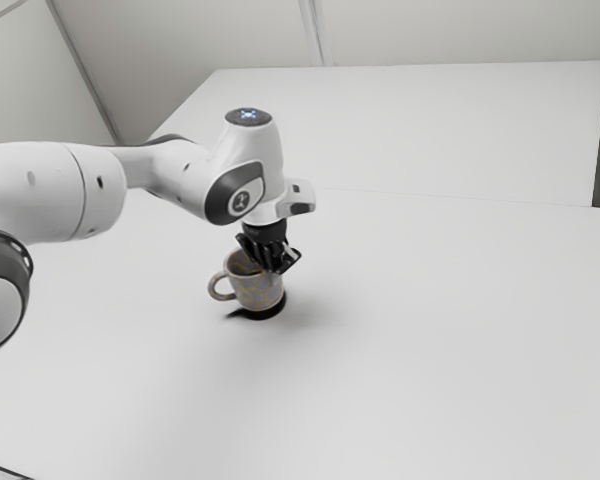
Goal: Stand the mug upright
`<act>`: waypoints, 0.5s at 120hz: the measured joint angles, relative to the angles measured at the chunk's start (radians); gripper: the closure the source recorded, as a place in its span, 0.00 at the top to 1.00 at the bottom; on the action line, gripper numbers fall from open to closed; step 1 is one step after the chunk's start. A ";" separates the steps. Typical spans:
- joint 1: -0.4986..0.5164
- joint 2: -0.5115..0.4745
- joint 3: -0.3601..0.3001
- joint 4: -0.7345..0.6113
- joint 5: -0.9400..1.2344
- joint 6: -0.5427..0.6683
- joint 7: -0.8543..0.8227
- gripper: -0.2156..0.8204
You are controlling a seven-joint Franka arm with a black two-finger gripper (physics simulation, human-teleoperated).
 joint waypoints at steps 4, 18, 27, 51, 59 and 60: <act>0.000 0.003 -0.001 0.000 -0.001 0.010 -0.013 0.04; 0.000 0.010 -0.001 0.000 -0.004 0.036 -0.059 0.04; 0.001 0.016 -0.004 0.000 -0.004 0.047 -0.087 0.04; 0.000 0.021 -0.021 -0.001 -0.010 0.059 -0.147 0.16; 0.000 0.017 -0.026 -0.001 -0.013 0.059 -0.164 0.31; 0.000 0.016 -0.027 -0.001 -0.013 0.059 -0.166 0.32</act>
